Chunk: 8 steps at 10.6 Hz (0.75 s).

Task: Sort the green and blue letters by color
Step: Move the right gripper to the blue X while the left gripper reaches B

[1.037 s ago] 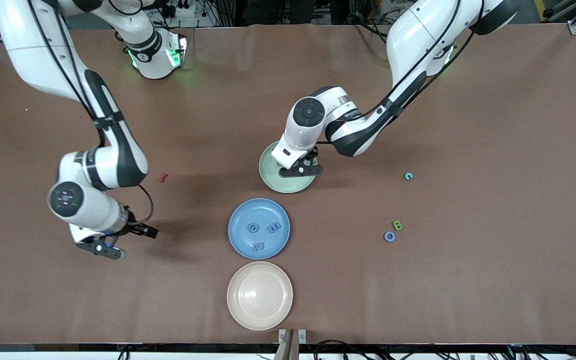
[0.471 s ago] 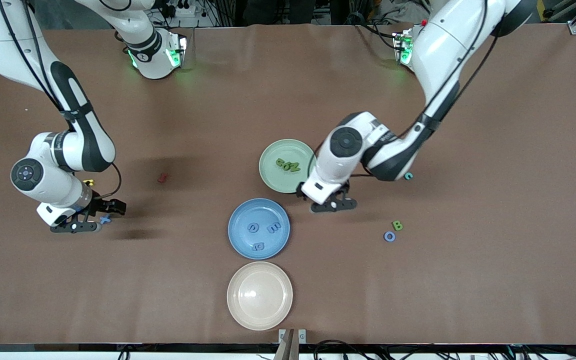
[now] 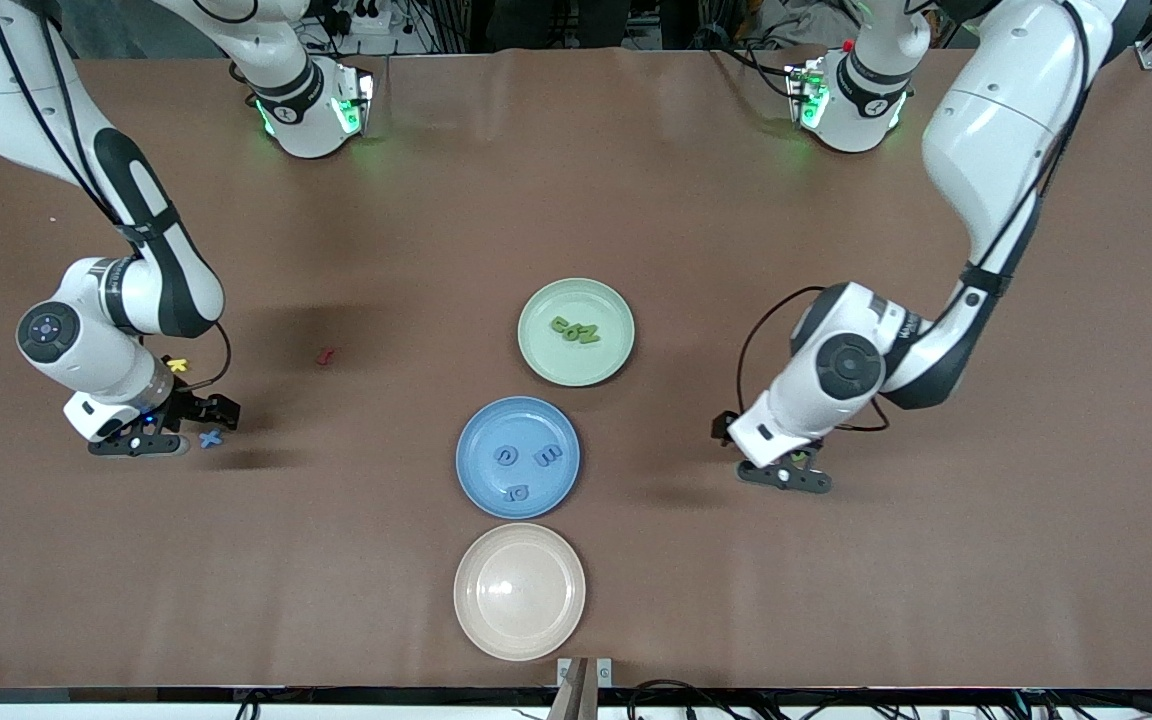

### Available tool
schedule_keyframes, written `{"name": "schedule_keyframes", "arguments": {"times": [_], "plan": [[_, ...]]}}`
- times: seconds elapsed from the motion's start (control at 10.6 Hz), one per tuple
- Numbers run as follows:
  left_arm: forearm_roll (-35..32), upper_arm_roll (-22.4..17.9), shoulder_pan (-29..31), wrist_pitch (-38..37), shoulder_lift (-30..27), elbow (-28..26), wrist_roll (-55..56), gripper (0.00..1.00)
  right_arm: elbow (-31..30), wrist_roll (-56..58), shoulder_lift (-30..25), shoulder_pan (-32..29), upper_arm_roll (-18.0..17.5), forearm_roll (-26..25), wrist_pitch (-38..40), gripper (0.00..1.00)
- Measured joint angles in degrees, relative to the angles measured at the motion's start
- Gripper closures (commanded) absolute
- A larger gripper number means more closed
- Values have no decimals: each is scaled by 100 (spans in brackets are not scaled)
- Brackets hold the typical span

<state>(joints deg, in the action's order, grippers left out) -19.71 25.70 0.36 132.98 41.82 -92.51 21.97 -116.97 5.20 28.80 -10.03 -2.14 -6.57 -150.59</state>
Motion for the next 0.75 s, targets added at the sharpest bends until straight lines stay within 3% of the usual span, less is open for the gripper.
{"name": "schedule_keyframes", "arguments": {"times": [0.38,0.75], "plan": [[0,0,386,-50,59,-71,-26,21,-52,0,158,0,39,0,-391,0],[1,-1,548,-127,179,-141,548,22,-51,-3,298,0,129,3,-665,0]]}}
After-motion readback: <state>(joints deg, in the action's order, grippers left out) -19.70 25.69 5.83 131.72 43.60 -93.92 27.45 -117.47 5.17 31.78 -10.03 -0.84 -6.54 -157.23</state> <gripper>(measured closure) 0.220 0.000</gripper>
